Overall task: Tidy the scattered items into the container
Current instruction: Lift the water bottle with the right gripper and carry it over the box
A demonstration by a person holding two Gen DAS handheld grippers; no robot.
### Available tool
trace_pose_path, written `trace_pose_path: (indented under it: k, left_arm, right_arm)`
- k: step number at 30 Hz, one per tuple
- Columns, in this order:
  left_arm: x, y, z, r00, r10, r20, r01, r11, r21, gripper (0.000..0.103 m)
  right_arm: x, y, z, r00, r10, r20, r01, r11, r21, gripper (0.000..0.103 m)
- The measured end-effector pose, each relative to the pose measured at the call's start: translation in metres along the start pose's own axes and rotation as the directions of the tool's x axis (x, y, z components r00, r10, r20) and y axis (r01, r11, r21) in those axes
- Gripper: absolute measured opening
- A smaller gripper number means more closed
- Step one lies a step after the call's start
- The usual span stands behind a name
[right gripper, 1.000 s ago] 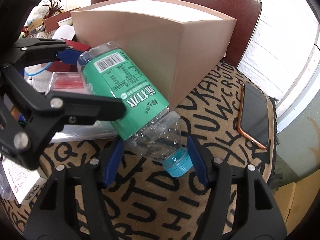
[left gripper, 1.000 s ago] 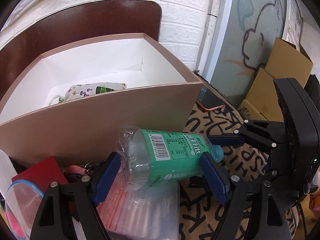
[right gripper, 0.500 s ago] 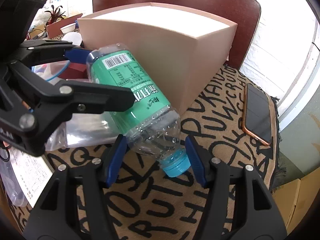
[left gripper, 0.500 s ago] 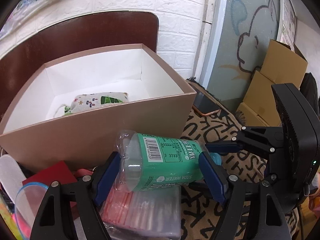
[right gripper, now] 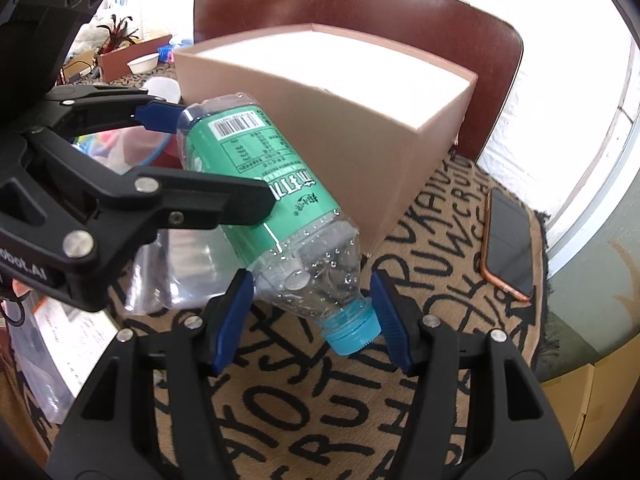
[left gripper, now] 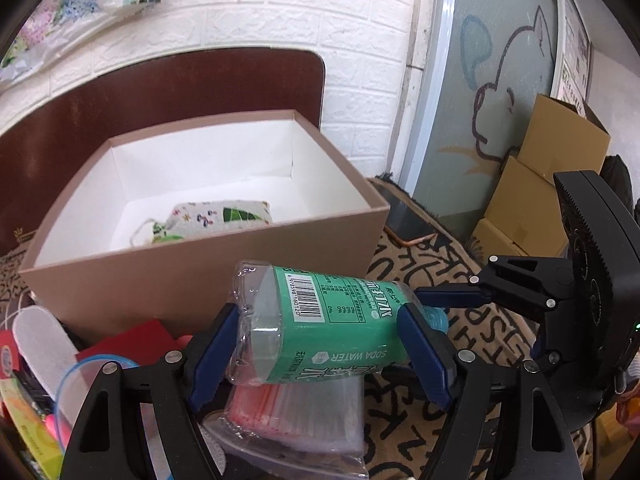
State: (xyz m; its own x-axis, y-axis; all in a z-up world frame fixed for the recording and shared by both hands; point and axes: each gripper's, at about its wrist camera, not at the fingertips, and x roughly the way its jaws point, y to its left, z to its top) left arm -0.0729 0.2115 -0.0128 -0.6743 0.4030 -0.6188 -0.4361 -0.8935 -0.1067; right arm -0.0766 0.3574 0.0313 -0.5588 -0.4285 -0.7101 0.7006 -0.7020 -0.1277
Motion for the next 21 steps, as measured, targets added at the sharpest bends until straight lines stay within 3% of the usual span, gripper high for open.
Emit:
trace_pose_path:
  k: [13,21]
  left_arm:
    - [-0.072,0.018,0.041,0.983,0.037,0.178,-0.039,0.999,0.012,0.080]
    - [-0.074,0.051,0.074,0.970,0.082,0.228,-0.082,0.997,-0.008,0.080]
  right_arm:
    - [-0.045,0.018,0.055,0.989,-0.028,0.147,0.038,0.997,-0.063,0.062]
    - [-0.037,0.018,0.104,0.981,-0.038,0.191,0.057,0.994,-0.097,0.062]
